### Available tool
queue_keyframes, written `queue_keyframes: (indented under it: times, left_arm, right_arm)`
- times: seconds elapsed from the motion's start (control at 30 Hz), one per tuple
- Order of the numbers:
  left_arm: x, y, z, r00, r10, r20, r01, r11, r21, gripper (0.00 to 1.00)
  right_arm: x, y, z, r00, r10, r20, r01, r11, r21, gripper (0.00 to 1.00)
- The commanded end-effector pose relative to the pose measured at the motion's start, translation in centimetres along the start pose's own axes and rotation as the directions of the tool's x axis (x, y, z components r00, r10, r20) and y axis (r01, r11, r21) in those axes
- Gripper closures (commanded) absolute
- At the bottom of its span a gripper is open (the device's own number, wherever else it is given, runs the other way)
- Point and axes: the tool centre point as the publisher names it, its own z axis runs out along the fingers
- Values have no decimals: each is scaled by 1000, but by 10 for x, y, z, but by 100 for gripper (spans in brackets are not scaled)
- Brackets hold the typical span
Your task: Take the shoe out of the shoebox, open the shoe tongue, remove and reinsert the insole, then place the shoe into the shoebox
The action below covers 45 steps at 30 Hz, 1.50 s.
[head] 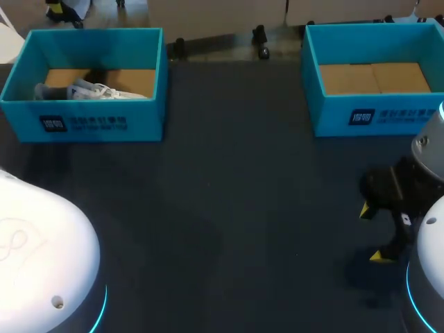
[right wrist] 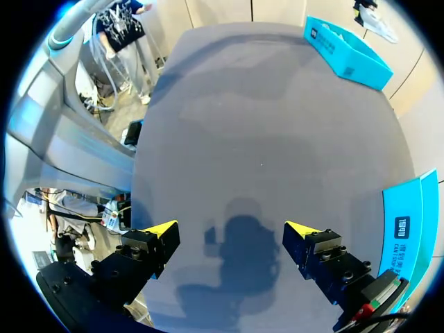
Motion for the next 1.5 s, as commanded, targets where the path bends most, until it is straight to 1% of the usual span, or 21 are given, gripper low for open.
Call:
queue_keyframes:
  times: [0.03,0.1,0.23,0.3,0.4,0.43,0.5,0.53,0.93,0.97,1.03,1.07,1.13,1.17,1.23,1.3,1.33,1.37,1.43,1.47,1.5]
  left_arm:
    - [18,10,0,967,246,65,-243,969,-54,100]
    - [24,16,3,923,376,75,-371,925,-79,100]
    - [27,26,5,858,511,55,-506,858,-89,100]
    - [26,30,4,828,559,49,-555,828,-79,100]
    - [23,35,3,785,619,34,-617,786,-43,100]
    - [21,37,0,751,660,20,-660,752,-8,100]
    - [18,40,-4,698,716,14,-716,698,11,100]
    - [14,39,-6,713,700,22,-701,713,20,100]
    - [14,39,-6,713,700,22,-701,713,20,100]
    - [16,37,-7,686,727,32,-728,685,21,100]
    - [16,36,-6,632,775,32,-775,632,-12,100]
    - [16,37,-4,622,783,29,-782,622,-28,100]
    - [13,41,2,570,822,10,-820,569,-54,100]
    - [12,44,4,571,821,6,-818,570,-79,100]
    - [11,50,7,524,852,4,-848,523,-83,100]
    - [13,57,10,481,877,3,-872,478,-104,100]
    - [13,60,12,478,878,-1,-873,475,-106,100]
    - [14,62,14,460,888,-8,-883,457,-105,100]
    - [16,68,19,412,911,-23,-909,409,-79,100]
    - [18,71,21,370,929,-28,-928,368,-58,100]
    - [20,74,23,351,936,-30,-935,349,-59,100]
  right_arm:
    - [1,0,1,1000,-1,1,1,1000,1,0]
    - [1,0,1,1000,-1,1,1,1000,1,0]
    - [1,0,1,1000,-1,1,1,1000,1,0]
    - [1,0,1,1000,-1,1,1,1000,1,0]
    - [1,0,1,1000,-1,1,1,1000,1,0]
    - [1,0,1,1000,-1,1,1,1000,1,0]
    - [1,0,1,1000,-1,1,1,1000,1,0]
    - [1,0,1,1000,-1,1,1,1000,1,0]
    - [1,0,1,1000,-1,1,1,1000,1,0]
    - [1,0,1,1000,-1,1,1,1000,1,0]
    - [1,0,1,1000,-1,1,1,1000,1,0]
    - [1,0,1,1000,-1,1,1,1000,1,0]
    - [1,0,1,1000,-1,1,1,1000,1,0]
    - [1,0,1,1000,-1,1,1,1000,1,0]
    - [1,0,1,1000,-1,1,1,1000,1,0]
    - [1,0,1,1000,-1,1,1,1000,1,0]
    - [1,0,1,1000,-1,1,1,1000,1,0]
    - [1,0,1,1000,-1,1,1,1000,1,0]
    - [1,0,1,1000,-1,1,1,1000,1,0]
    - [1,0,1,1000,-1,1,1,1000,1,0]
    - [1,0,1,1000,-1,1,1,1000,1,0]
